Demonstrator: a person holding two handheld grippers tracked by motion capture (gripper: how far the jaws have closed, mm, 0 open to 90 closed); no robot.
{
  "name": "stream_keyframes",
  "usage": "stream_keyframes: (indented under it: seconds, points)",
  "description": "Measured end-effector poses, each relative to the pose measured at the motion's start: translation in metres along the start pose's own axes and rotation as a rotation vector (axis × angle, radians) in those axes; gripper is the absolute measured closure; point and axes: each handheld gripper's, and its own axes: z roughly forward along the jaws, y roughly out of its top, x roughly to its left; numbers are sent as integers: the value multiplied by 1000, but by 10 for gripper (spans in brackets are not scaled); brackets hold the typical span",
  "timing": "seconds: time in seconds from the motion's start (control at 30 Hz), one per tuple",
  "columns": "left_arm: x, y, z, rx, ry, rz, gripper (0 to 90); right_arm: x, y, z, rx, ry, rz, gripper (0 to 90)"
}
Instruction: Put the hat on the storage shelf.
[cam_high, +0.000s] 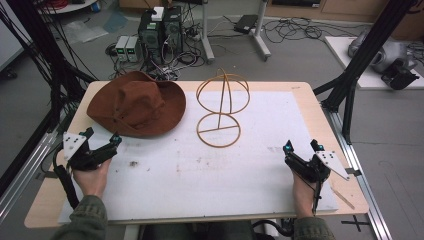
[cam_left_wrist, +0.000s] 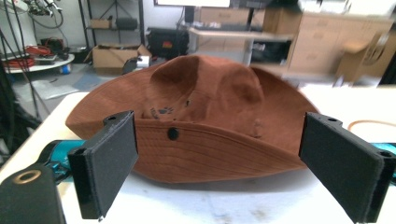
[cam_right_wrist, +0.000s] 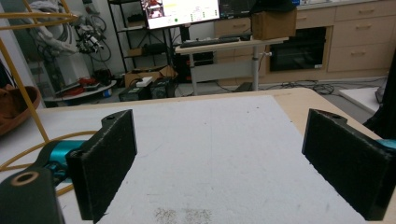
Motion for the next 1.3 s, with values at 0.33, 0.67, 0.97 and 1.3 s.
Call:
stream_keyframes:
  seconds: [0.33, 0.67, 0.97, 1.3]
  points:
    - [8, 41, 38, 84, -42, 62, 119, 6, -2, 2, 7, 23, -41, 94]
    - [18, 39, 87, 226, -44, 94, 118, 8, -4, 5, 21, 40, -46, 94]
    - [29, 24, 122, 328, -67, 53, 118, 12, -5, 8, 30, 62, -63, 94]
    - [23, 8, 137, 378, -52, 34, 167, 14, -6, 9, 34, 71, -81, 94]
